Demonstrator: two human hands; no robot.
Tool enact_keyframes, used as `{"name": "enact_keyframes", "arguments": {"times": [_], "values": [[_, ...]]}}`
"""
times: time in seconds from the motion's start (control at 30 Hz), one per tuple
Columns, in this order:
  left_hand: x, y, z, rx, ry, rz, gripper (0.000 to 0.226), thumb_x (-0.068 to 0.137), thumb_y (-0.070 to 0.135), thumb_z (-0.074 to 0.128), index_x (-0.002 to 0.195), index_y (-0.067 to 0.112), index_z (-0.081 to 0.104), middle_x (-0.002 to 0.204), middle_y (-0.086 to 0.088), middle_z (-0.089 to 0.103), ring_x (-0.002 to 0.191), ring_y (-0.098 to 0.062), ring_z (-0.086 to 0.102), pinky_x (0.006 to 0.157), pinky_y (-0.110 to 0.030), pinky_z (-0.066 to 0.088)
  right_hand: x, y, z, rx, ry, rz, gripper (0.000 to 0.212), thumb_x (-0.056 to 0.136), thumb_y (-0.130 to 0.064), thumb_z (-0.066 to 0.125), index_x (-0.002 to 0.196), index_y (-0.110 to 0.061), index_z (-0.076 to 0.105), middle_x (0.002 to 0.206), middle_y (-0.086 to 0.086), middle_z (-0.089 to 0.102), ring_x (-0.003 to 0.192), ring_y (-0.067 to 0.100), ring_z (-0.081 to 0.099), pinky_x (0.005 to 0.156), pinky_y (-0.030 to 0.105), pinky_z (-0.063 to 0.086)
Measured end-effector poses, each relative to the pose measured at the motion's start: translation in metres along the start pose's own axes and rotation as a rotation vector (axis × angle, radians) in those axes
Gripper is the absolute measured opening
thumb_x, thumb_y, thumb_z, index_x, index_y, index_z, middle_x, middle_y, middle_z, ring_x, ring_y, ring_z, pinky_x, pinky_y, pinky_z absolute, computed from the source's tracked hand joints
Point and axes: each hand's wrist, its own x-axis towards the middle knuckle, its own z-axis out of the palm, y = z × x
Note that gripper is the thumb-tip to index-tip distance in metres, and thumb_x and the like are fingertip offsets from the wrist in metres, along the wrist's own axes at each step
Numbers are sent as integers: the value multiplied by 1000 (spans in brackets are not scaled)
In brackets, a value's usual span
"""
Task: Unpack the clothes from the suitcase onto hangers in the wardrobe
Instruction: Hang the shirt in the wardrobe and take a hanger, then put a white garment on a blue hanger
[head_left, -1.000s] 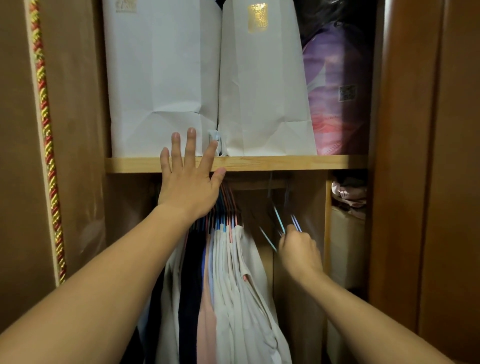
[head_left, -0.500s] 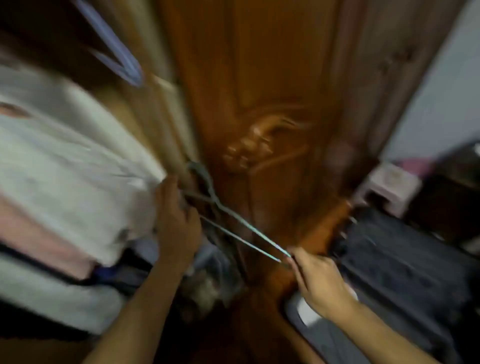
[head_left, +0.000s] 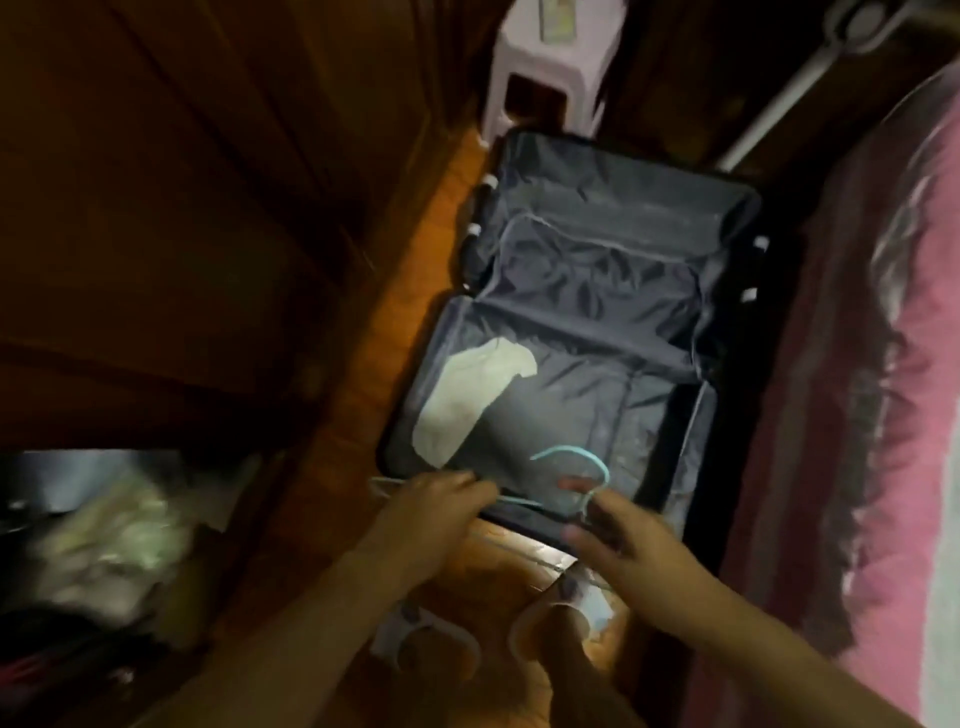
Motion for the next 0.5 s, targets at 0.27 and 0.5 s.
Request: {"name": "enact_keyframes", "arguments": {"times": [0.27, 0.5], "values": [[165, -119, 234, -151, -23, -556, 48, 103, 26, 51, 147, 10, 40, 141, -19, 45, 125, -38, 48, 102, -48, 43, 159, 216, 67, 140, 419, 334, 26, 103, -29, 51, 80, -26, 64, 67, -2, 62, 64, 18, 59, 58, 24, 45], [274, -259, 306, 331, 261, -570, 76, 101, 33, 50, 159, 6, 9, 162, -26, 21, 144, -44, 32, 114, -56, 31, 236, 330, 106, 408, 700, 340, 21, 104, -25, 49, 92, -25, 66, 75, 1, 62, 55, 9, 54, 53, 21, 42]]}}
